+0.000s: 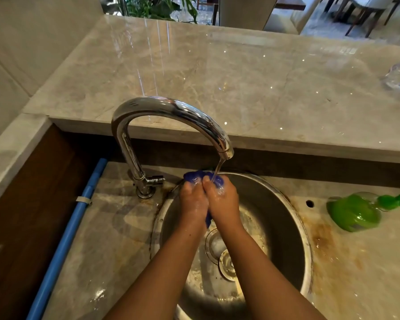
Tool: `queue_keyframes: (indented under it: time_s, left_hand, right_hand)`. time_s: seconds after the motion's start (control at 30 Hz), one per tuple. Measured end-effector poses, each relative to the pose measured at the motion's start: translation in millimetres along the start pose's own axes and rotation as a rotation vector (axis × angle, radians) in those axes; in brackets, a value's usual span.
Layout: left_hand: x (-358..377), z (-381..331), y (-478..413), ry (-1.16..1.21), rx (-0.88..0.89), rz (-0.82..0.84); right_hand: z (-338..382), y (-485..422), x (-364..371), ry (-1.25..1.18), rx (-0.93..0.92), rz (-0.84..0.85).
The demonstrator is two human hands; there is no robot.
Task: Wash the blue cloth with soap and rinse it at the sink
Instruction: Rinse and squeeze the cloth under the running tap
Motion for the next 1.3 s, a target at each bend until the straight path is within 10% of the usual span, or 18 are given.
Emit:
queue_keyframes:
  time_s: [0.27, 0.5, 0.87, 0.97, 1.17, 1.3]
  left_hand:
    - [-1, 2, 7, -0.098, 0.044, 0.012]
    - [-19, -36, 8, -0.228, 0.195, 0.187]
    - [-42, -31, 8, -0.169, 0.217, 0.109]
    - [-37, -31, 12, -0.182, 0.222, 0.182]
    - [-24, -29, 19, -0.199, 0.250, 0.214]
    - [-28, -28, 18, -0.163, 0.220, 0.173]
  right_hand:
    - [-8, 6, 1, -0.291, 0.299, -0.079]
    - [-10, 7, -8, -1.002, 0.740, 0.397]
    - [-19, -15, -25, -0.655, 0.467, 0.221]
    - [-36, -14, -21, -0.892, 0.604, 0.127]
    - [-29, 5, 0, -0.998, 0.820, 0.453]
    - [-26, -16, -6, -0.831, 0.696, 0.215]
Point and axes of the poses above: each hand's wrist, its own y-axis away from the middle knuckle, its own x-axis out of the palm, z = x × y, the point moved 3 cm from there along -y, towards the middle knuckle, and after that the axes turned 1 degree about -y, right-handed, at the moved point
